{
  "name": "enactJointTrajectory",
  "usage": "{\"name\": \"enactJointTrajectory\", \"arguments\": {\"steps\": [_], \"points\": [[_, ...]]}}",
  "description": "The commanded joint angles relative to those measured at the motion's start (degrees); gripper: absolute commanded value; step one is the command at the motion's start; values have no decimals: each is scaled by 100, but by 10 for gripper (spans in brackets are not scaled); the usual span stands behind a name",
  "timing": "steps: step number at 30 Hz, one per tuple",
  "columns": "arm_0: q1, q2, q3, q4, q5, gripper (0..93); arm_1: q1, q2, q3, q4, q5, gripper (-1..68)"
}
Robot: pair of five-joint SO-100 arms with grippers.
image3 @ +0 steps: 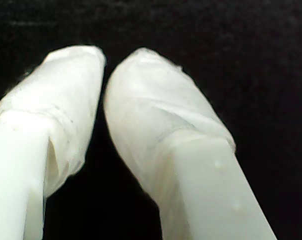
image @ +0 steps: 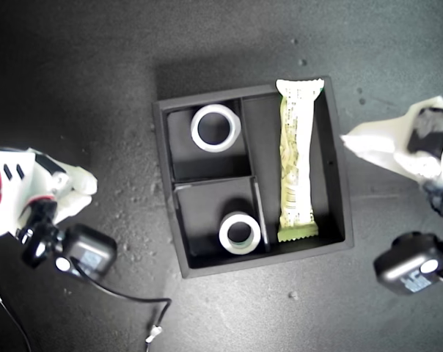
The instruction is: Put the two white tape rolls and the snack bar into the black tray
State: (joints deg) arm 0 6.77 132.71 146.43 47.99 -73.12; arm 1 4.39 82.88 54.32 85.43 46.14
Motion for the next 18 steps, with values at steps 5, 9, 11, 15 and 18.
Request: {"name": "enactJointTrajectory", "arguments": {"steps": [5,9,11,15,18], "points": [[-290,1925,1450,-237,123,1,-53,1380,1345,-281,2892,-5],[-272,2909,1986,-53,53,1,193,3094,3595,-1213,3006,-6],[-237,3164,2136,62,-18,1,264,3981,4896,-1775,2962,-6],[-220,3823,2487,360,-79,1,316,5739,7497,-2689,2918,-6],[-229,4649,2821,738,-141,1,352,6952,9079,-3076,2856,-6]]}}
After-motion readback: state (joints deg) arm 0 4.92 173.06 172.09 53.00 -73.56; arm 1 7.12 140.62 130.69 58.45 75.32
